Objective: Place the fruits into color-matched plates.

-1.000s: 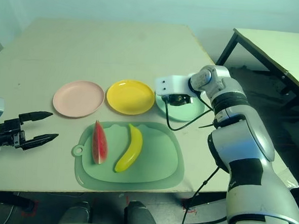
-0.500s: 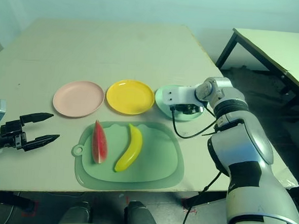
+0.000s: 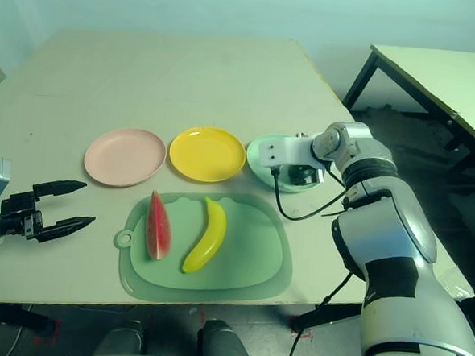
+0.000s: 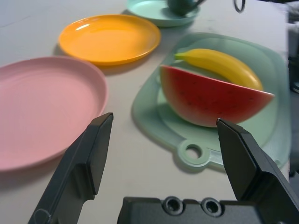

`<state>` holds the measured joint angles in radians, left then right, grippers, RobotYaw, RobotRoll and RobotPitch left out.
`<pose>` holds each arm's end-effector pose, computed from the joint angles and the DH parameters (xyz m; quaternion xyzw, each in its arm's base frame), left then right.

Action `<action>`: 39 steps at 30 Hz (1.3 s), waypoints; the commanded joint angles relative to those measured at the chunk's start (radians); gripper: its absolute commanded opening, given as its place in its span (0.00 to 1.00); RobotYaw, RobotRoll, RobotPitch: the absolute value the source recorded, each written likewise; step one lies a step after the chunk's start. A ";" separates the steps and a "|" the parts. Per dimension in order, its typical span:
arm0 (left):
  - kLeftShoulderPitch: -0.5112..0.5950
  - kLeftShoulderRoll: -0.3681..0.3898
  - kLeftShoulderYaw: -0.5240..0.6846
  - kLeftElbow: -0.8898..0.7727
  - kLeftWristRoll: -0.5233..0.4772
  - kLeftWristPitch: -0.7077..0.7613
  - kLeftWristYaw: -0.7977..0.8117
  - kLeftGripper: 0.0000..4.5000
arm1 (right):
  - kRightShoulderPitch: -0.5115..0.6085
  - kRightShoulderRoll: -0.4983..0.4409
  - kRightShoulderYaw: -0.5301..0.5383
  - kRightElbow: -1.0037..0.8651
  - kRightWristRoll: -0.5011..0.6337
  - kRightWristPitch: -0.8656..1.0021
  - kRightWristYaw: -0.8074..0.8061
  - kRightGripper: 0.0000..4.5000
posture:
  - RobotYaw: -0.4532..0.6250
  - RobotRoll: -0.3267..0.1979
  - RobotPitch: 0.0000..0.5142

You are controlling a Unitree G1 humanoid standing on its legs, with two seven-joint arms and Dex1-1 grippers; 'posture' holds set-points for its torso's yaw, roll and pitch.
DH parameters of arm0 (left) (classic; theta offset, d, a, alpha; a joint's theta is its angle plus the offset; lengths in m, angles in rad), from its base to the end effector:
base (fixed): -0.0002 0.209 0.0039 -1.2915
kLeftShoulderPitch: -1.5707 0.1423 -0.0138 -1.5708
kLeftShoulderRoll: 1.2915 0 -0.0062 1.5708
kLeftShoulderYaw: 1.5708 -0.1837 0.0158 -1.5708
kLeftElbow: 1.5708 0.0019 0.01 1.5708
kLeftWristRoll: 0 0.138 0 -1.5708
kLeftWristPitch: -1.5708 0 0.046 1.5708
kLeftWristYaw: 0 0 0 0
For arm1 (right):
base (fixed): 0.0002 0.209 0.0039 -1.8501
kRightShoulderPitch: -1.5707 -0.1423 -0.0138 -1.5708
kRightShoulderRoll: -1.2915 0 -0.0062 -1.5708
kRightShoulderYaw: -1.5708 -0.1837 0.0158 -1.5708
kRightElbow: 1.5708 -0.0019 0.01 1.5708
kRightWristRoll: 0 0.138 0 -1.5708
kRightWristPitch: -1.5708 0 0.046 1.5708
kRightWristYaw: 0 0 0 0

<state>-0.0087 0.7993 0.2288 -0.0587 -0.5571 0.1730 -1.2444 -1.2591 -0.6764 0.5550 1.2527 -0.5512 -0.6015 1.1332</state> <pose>0.2004 0.3104 0.1397 0.1022 0.0572 -0.5118 0.8511 0.3586 -0.2369 0.2278 -0.6449 0.2239 0.4825 0.5487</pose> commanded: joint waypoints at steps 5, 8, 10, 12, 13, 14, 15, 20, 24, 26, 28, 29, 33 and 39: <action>-0.012 0.007 -0.010 0.040 -0.020 0.001 -0.083 1.00 | 0.026 -0.027 -0.036 -0.300 0.208 -0.213 0.354 0.99 | 0.38 0.62 0.11; -0.020 0.006 -0.011 0.050 -0.018 0.004 -0.090 1.00 | 0.098 -0.037 -0.029 -0.514 0.332 -0.168 0.461 0.99 | 0.37 0.62 0.11; -0.022 0.004 -0.011 0.053 -0.016 0.006 -0.090 1.00 | 0.147 -0.068 0.013 -0.677 0.410 -0.105 0.481 0.99 | 0.38 0.62 0.11; -0.023 0.004 -0.012 0.054 -0.018 0.011 -0.092 1.00 | 0.189 -0.101 0.051 -0.814 0.456 -0.052 0.481 0.99 | 0.39 0.62 0.12; -0.023 0.004 -0.013 0.055 -0.020 0.015 -0.093 1.00 | 0.204 -0.112 0.064 -0.864 0.471 -0.031 0.481 0.99 | 0.39 0.62 0.12; -0.018 0.004 -0.011 0.052 -0.025 0.019 -0.097 1.00 | 0.219 -0.126 0.080 -0.918 0.486 -0.003 0.481 0.99 | 0.39 0.62 0.12; -0.012 0.005 -0.011 0.045 -0.029 0.023 -0.100 1.00 | 0.232 -0.133 0.087 -0.960 0.493 0.020 0.481 0.99 | 0.39 0.62 0.12; 0.034 0.019 -0.010 -0.025 -0.071 0.069 -0.137 1.00 | 0.294 -0.139 0.091 -1.109 0.509 0.129 0.481 0.99 | 0.40 0.62 0.11; 0.042 0.026 -0.015 -0.037 -0.061 0.068 -0.151 1.00 | 0.325 -0.146 0.103 -1.149 0.494 0.134 0.481 0.99 | 0.39 0.62 0.10; 0.038 0.024 -0.017 -0.032 -0.058 0.068 -0.151 1.00 | 0.343 -0.144 0.112 -1.168 0.486 0.140 0.481 0.99 | 0.39 0.62 0.10; 0.033 0.023 -0.021 -0.026 -0.055 0.067 -0.152 1.00 | 0.364 -0.126 0.111 -1.179 0.473 0.151 0.481 0.99 | 0.39 0.62 0.10; 0.032 0.023 -0.022 -0.024 -0.054 0.067 -0.153 1.00 | 0.371 -0.116 0.108 -1.180 0.468 0.158 0.481 0.99 | 0.39 0.62 0.10; 0.030 0.023 -0.027 -0.019 -0.051 0.066 -0.158 1.00 | 0.385 -0.088 0.100 -1.153 0.428 0.144 0.477 0.99 | 0.39 0.62 0.09; 0.037 0.023 -0.033 -0.022 -0.046 0.069 -0.154 1.00 | 0.412 -0.045 0.116 -1.131 0.375 0.138 0.467 0.99 | 0.40 0.62 0.09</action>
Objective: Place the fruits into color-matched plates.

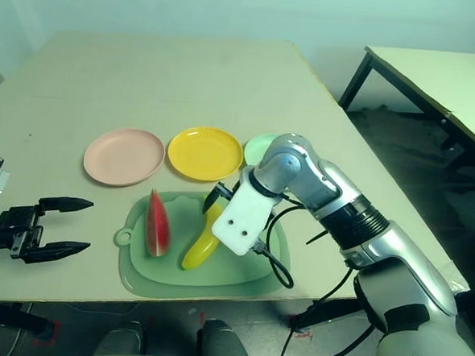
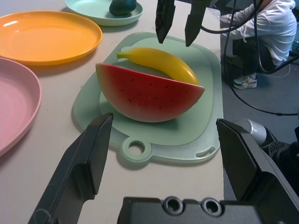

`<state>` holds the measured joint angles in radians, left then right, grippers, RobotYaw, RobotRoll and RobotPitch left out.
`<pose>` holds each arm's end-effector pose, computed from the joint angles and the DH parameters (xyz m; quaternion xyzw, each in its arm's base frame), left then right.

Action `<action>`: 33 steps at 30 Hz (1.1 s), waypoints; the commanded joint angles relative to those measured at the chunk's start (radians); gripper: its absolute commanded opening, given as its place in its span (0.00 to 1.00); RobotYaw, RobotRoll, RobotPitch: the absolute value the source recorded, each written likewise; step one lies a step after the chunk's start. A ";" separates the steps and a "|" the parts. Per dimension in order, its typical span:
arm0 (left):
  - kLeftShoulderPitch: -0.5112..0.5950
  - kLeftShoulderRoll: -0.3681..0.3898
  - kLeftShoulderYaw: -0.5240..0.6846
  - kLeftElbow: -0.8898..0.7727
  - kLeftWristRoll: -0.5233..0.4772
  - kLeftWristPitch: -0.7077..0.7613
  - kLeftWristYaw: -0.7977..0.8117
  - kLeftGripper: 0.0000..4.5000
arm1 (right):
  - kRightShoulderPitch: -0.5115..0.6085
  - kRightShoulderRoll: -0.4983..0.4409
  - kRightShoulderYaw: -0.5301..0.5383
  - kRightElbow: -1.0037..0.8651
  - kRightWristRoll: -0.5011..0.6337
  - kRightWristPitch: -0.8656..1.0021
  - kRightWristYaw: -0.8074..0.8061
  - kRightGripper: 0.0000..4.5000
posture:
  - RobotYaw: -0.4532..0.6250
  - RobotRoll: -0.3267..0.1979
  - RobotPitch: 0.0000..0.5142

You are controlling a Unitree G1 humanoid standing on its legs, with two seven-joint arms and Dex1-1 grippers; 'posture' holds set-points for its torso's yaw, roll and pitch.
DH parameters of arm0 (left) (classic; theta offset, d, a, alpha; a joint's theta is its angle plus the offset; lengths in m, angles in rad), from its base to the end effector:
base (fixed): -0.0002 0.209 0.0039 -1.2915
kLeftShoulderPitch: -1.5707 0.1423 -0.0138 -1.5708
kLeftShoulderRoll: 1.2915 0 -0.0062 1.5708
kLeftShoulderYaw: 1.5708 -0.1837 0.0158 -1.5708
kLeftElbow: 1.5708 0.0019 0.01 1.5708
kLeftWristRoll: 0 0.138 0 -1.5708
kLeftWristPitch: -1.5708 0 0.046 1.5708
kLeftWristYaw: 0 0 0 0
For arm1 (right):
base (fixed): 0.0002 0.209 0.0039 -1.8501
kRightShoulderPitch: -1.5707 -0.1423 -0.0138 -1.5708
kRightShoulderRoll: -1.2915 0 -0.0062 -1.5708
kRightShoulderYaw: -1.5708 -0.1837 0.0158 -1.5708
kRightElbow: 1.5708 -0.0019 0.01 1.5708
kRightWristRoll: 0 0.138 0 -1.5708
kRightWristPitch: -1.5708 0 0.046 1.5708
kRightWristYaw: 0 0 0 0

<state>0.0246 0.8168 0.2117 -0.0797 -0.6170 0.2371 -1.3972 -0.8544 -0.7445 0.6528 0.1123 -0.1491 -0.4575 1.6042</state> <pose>0.1960 0.3089 0.1337 0.0546 0.0857 -0.5866 0.8035 0.2845 -0.1340 0.2061 -0.6278 0.0353 0.7259 0.2786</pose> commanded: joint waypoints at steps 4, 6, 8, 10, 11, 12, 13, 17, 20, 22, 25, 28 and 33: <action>0.004 0.005 -0.017 -0.008 0.013 0.010 0.005 1.00 | 0.009 0.052 0.020 0.034 -0.054 -0.012 -0.004 0.99 | 0.40 0.62 0.10; 0.004 0.004 -0.017 -0.011 0.013 0.011 0.008 1.00 | 0.009 0.063 0.026 0.048 -0.068 -0.021 -0.002 0.99 | 0.40 0.62 0.10; 0.004 0.004 -0.017 -0.015 0.013 0.013 0.012 1.00 | 0.009 0.073 0.030 0.059 -0.080 -0.027 0.000 0.99 | 0.40 0.62 0.11; 0.006 0.003 -0.018 -0.022 0.012 0.016 0.017 1.00 | 0.006 0.084 0.035 0.069 -0.091 -0.030 0.000 0.99 | 0.40 0.62 0.11; 0.007 0.000 -0.017 -0.027 0.010 0.018 0.023 1.00 | 0.002 0.091 0.039 0.081 -0.100 -0.028 -0.002 0.99 | 0.41 0.62 0.11; 0.009 -0.002 -0.017 -0.033 0.009 0.020 0.027 1.00 | -0.002 0.096 0.042 0.092 -0.108 -0.029 -0.004 0.99 | 0.41 0.62 0.11; 0.010 -0.004 -0.016 -0.036 0.008 0.020 0.031 1.00 | -0.007 0.100 0.045 0.109 -0.117 -0.028 -0.002 0.99 | 0.41 0.62 0.11; 0.000 -0.020 0.009 -0.053 -0.038 0.067 0.071 1.00 | -0.018 0.092 0.057 0.152 -0.131 -0.026 0.010 0.99 | 0.42 0.62 0.12; -0.010 -0.019 0.022 -0.063 -0.055 0.087 0.087 1.00 | -0.014 0.086 0.061 0.166 -0.140 -0.037 0.010 0.99 | 0.42 0.62 0.12; -0.006 -0.014 0.020 -0.067 -0.051 0.085 0.089 1.00 | -0.008 0.086 0.061 0.174 -0.147 -0.041 0.010 0.99 | 0.42 0.62 0.13; 0.003 -0.007 0.010 -0.072 -0.038 0.078 0.084 1.00 | -0.005 0.082 0.064 0.174 -0.141 -0.034 0.010 0.86 | 0.42 0.62 0.13; 0.006 -0.009 0.005 -0.078 -0.036 0.079 0.086 1.00 | -0.004 0.073 0.071 0.170 -0.136 -0.024 0.010 0.64 | 0.41 0.62 0.14; -0.002 -0.008 -0.003 -0.072 -0.033 0.079 0.082 1.00 | -0.003 0.053 0.081 0.161 -0.123 -0.014 0.010 0.37 | 0.41 0.62 0.14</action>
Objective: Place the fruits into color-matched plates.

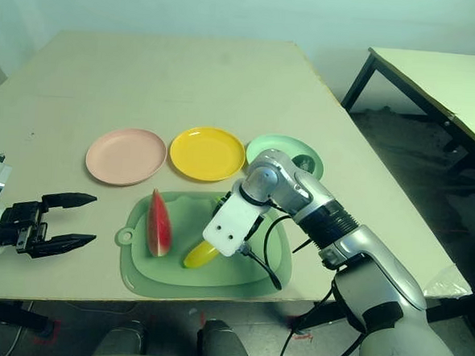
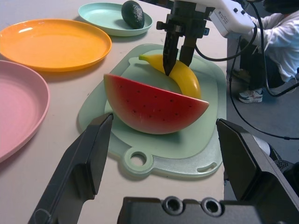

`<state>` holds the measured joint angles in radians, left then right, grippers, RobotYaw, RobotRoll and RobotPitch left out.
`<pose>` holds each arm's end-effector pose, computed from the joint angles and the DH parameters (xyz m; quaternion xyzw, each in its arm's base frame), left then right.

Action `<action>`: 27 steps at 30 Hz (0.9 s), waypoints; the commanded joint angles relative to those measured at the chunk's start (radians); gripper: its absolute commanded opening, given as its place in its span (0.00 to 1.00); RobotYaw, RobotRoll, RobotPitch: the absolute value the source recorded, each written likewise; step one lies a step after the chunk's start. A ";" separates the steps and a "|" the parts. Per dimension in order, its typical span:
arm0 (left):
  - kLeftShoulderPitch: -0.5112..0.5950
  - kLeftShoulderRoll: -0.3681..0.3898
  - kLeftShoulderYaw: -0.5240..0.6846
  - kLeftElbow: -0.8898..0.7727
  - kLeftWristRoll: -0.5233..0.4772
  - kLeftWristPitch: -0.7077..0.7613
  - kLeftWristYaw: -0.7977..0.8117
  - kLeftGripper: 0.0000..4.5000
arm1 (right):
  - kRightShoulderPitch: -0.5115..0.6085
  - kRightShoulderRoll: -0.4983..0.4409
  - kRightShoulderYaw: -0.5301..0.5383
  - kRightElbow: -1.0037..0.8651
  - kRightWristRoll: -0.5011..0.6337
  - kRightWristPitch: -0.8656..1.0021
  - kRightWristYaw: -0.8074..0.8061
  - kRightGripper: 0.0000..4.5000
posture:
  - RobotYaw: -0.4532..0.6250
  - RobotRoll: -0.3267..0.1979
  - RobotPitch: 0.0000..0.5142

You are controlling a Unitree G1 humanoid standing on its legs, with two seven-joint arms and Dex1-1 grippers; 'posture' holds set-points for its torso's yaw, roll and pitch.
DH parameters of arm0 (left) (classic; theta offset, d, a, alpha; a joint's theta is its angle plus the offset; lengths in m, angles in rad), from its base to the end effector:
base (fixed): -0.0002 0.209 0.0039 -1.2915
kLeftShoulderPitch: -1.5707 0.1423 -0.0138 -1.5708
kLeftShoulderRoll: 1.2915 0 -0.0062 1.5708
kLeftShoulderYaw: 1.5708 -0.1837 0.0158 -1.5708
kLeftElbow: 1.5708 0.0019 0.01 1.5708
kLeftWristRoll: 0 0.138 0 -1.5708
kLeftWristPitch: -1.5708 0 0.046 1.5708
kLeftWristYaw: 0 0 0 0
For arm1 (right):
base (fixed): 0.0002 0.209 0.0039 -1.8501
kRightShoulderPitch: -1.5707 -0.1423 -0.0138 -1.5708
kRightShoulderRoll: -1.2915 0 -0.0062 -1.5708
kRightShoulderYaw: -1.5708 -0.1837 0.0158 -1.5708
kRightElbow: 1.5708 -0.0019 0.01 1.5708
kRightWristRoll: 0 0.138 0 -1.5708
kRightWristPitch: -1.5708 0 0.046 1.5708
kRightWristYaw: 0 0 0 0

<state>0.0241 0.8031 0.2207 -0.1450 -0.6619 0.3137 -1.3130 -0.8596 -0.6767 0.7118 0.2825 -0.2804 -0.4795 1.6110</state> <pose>0.1957 0.3001 0.1375 0.0322 0.0763 -0.5698 0.8176 0.2985 -0.1309 0.1769 -0.6258 0.1127 0.7277 0.2571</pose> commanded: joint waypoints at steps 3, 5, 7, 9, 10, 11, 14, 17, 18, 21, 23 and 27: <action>-0.004 0.014 -0.019 0.008 0.019 -0.004 -0.024 1.00 | 0.001 -0.035 0.030 -0.013 0.018 0.008 0.003 0.37 | 0.41 0.62 0.14; 0.002 0.022 -0.027 0.017 0.026 -0.010 -0.044 1.00 | -0.005 -0.052 0.036 -0.019 0.030 0.010 0.003 0.37 | 0.40 0.62 0.14; 0.010 0.025 -0.031 0.025 0.032 -0.020 -0.065 1.00 | -0.018 -0.064 0.037 -0.038 0.057 0.021 0.003 0.37 | 0.40 0.62 0.14; 0.015 0.024 -0.031 0.035 0.042 -0.038 -0.081 1.00 | -0.041 -0.060 0.025 -0.082 0.115 0.075 0.003 0.37 | 0.40 0.62 0.14; 0.015 0.021 -0.030 0.039 0.045 -0.043 -0.083 1.00 | -0.056 -0.054 0.017 -0.102 0.145 0.107 0.003 0.37 | 0.40 0.62 0.13; 0.013 0.015 -0.028 0.044 0.049 -0.052 -0.080 1.00 | -0.076 -0.036 0.000 -0.109 0.165 0.135 0.003 0.37 | 0.40 0.62 0.13; -0.007 -0.013 -0.016 0.065 0.053 -0.065 -0.044 1.00 | -0.147 0.040 -0.061 -0.067 0.197 0.220 -0.006 0.37 | 0.40 0.62 0.13; -0.033 -0.038 -0.009 0.076 0.051 -0.062 0.001 1.00 | -0.220 0.102 -0.101 0.028 0.192 0.261 -0.028 0.37 | 0.40 0.62 0.12; -0.039 -0.044 -0.006 0.074 0.049 -0.053 0.018 1.00 | -0.242 0.115 -0.107 0.074 0.178 0.251 -0.039 0.37 | 0.40 0.62 0.12; -0.050 -0.055 0.005 0.062 0.038 -0.023 0.075 1.00 | -0.302 0.141 -0.106 0.229 0.120 0.173 -0.081 0.37 | 0.41 0.62 0.12; -0.049 -0.055 0.010 0.055 0.040 -0.014 0.099 1.00 | -0.337 0.164 -0.104 0.335 0.086 0.131 -0.114 0.37 | 0.42 0.62 0.11; -0.040 -0.052 0.018 0.029 0.034 0.006 0.134 1.00 | -0.403 0.209 -0.099 0.545 0.003 0.056 -0.209 0.37 | 0.42 0.62 0.12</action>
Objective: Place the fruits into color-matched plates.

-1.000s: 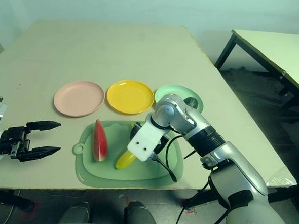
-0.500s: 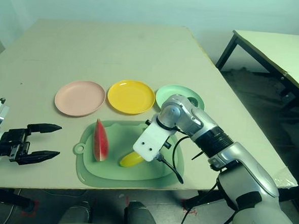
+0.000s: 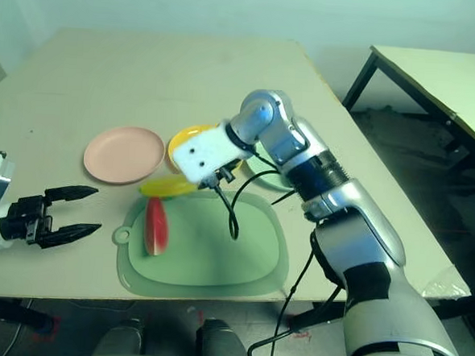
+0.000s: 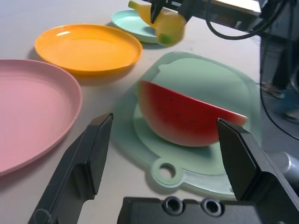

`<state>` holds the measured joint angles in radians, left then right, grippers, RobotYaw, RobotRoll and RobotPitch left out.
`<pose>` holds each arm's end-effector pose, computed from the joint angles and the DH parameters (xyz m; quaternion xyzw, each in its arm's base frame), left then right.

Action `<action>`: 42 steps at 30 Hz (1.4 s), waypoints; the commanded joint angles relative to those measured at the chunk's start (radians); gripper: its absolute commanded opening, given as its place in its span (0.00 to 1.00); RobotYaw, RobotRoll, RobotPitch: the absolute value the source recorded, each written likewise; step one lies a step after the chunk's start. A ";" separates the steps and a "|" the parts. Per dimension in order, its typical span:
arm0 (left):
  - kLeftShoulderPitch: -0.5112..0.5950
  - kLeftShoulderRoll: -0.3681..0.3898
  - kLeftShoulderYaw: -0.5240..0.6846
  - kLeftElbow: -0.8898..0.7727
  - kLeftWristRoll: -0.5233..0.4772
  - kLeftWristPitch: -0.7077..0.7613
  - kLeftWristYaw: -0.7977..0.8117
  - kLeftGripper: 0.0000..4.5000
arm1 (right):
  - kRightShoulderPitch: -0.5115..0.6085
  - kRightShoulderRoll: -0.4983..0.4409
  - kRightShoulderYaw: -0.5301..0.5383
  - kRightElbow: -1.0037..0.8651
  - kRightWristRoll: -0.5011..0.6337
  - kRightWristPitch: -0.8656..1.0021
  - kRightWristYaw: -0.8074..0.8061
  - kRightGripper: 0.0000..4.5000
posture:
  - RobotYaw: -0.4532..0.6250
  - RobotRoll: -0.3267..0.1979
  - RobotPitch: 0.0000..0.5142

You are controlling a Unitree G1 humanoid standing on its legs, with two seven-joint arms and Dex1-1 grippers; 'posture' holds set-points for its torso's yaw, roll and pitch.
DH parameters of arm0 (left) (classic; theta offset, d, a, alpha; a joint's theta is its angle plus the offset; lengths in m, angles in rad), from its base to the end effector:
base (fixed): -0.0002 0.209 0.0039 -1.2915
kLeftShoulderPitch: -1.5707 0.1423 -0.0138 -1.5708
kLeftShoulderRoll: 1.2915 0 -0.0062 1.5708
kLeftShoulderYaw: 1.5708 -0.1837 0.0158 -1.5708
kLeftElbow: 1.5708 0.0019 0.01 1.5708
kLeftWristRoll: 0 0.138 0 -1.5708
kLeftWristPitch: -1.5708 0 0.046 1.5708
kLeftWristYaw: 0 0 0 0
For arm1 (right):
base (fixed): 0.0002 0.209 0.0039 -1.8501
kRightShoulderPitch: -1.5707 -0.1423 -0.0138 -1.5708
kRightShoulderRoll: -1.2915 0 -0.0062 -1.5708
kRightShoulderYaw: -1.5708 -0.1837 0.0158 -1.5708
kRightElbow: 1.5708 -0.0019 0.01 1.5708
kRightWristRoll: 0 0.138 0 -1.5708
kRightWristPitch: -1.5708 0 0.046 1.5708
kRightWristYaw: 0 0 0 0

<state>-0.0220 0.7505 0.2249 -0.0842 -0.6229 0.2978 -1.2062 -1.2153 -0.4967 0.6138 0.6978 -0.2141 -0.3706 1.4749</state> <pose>0.2027 0.3012 0.1312 0.0283 0.0607 -0.5094 0.8579 0.3492 -0.1144 0.2511 -0.6056 0.0696 0.6581 0.4420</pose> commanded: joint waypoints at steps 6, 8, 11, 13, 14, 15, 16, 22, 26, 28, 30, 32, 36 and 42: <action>0.011 -0.004 0.024 -0.061 0.017 0.015 0.093 1.00 | -0.124 0.102 0.007 0.430 -0.212 -0.079 -0.370 0.37 | 0.43 0.62 0.11; 0.012 -0.004 0.026 -0.059 0.024 0.003 0.103 1.00 | -0.128 0.118 0.004 0.490 -0.243 -0.087 -0.443 0.37 | 0.43 0.62 0.11; 0.011 -0.003 0.023 -0.052 0.023 0.000 0.107 1.00 | -0.120 0.136 -0.005 0.547 -0.269 -0.079 -0.498 0.37 | 0.43 0.62 0.11; 0.008 -0.002 0.019 -0.045 0.025 -0.005 0.106 1.00 | -0.109 0.138 0.008 0.572 -0.301 -0.084 -0.534 0.37 | 0.43 0.62 0.11; 0.007 0.000 0.016 -0.043 0.025 -0.004 0.104 1.00 | -0.103 0.140 0.007 0.581 -0.308 -0.084 -0.542 0.37 | 0.43 0.62 0.11; 0.007 0.000 0.014 -0.039 0.026 -0.007 0.102 1.00 | -0.095 0.143 0.005 0.590 -0.315 -0.081 -0.552 0.37 | 0.43 0.62 0.11; 0.007 0.000 0.012 -0.036 0.028 -0.009 0.100 1.00 | -0.089 0.145 0.004 0.597 -0.323 -0.082 -0.562 0.37 | 0.43 0.62 0.12; 0.019 -0.004 0.006 -0.017 0.050 -0.041 0.078 1.00 | -0.053 0.152 -0.012 0.613 -0.354 -0.113 -0.626 0.56 | 0.44 0.62 0.13; 0.022 -0.005 0.000 0.001 0.064 -0.061 0.062 1.00 | -0.041 0.146 -0.011 0.615 -0.365 -0.125 -0.647 0.86 | 0.43 0.62 0.13; 0.021 -0.006 -0.001 0.008 0.067 -0.066 0.056 1.00 | -0.042 0.144 -0.017 0.615 -0.360 -0.124 -0.654 0.99 | 0.43 0.62 0.13; 0.019 -0.007 -0.004 0.013 0.067 -0.068 0.050 1.00 | -0.046 0.140 -0.023 0.615 -0.358 -0.126 -0.656 0.99 | 0.43 0.62 0.13; 0.016 -0.007 -0.006 0.017 0.066 -0.067 0.045 1.00 | -0.051 0.133 -0.029 0.612 -0.354 -0.131 -0.652 0.99 | 0.43 0.62 0.13; 0.010 -0.005 -0.006 0.021 0.066 -0.066 0.040 1.00 | -0.065 0.112 -0.062 0.599 -0.321 -0.148 -0.611 0.99 | 0.43 0.62 0.12; 0.007 -0.002 -0.004 0.027 0.072 -0.070 0.034 1.00 | -0.073 0.054 -0.180 0.538 -0.203 -0.145 -0.465 0.99 | 0.42 0.62 0.12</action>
<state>-0.0146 0.7453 0.2296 -0.0682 -0.5605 0.2361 -1.1661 -1.2754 -0.4267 0.4751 1.2633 -0.4591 -0.5172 0.9646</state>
